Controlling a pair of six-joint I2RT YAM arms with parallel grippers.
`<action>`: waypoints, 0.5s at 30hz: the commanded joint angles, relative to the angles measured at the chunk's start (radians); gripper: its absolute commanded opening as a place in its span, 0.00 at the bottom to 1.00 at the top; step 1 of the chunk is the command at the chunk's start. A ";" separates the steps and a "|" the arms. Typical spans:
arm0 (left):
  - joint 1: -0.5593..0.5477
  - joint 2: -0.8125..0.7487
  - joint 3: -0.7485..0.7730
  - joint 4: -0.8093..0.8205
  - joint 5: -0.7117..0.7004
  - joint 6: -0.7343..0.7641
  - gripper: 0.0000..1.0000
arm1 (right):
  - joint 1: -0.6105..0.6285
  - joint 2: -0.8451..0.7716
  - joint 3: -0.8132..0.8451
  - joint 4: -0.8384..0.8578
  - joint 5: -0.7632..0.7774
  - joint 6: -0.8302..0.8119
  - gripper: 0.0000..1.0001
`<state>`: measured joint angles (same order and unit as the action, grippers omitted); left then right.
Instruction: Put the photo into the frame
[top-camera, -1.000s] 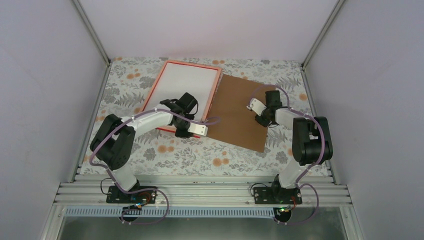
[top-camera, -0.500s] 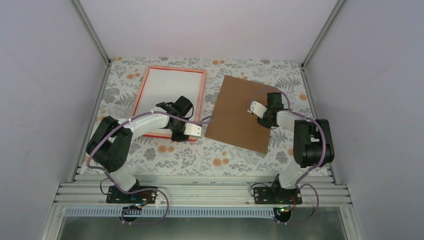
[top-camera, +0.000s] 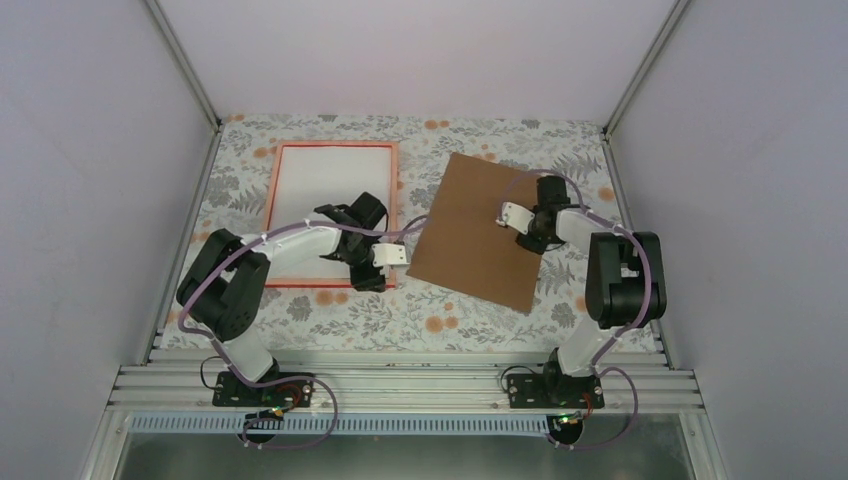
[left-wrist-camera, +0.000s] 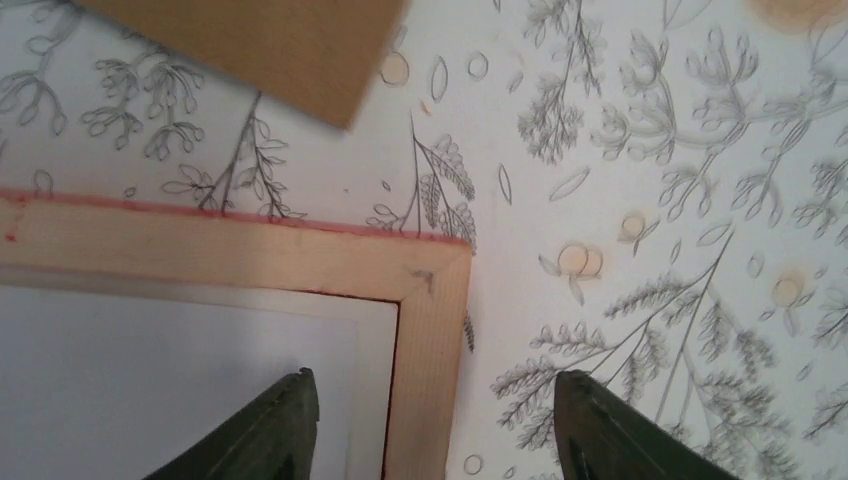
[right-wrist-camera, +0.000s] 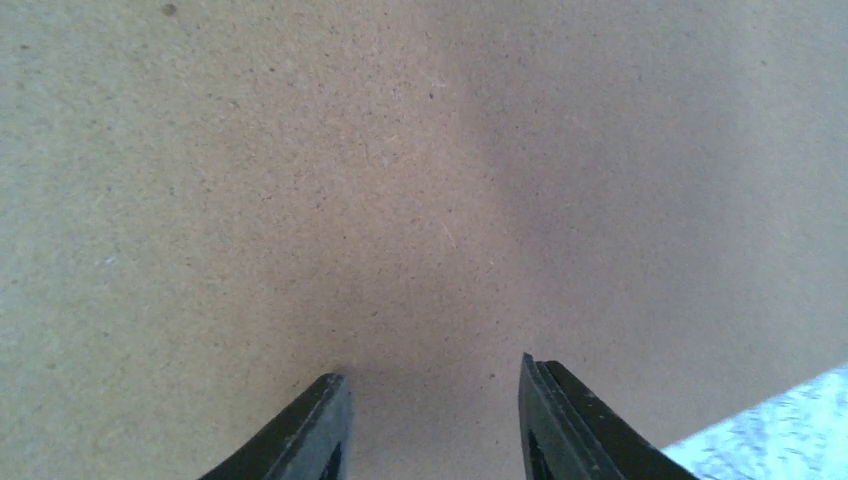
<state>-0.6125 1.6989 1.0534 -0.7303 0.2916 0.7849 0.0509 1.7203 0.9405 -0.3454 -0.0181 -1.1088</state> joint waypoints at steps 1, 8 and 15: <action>0.003 -0.057 0.079 0.011 0.045 -0.121 0.70 | -0.046 -0.007 0.041 -0.278 -0.141 0.041 0.46; 0.001 -0.051 0.271 0.133 0.035 -0.252 1.00 | -0.150 -0.083 0.168 -0.394 -0.302 0.283 0.68; 0.011 0.162 0.491 0.198 0.114 -0.499 1.00 | -0.313 -0.069 0.256 -0.478 -0.451 0.602 0.89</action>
<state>-0.6121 1.7329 1.4597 -0.5732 0.3153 0.4526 -0.1795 1.6630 1.1683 -0.7399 -0.3363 -0.7395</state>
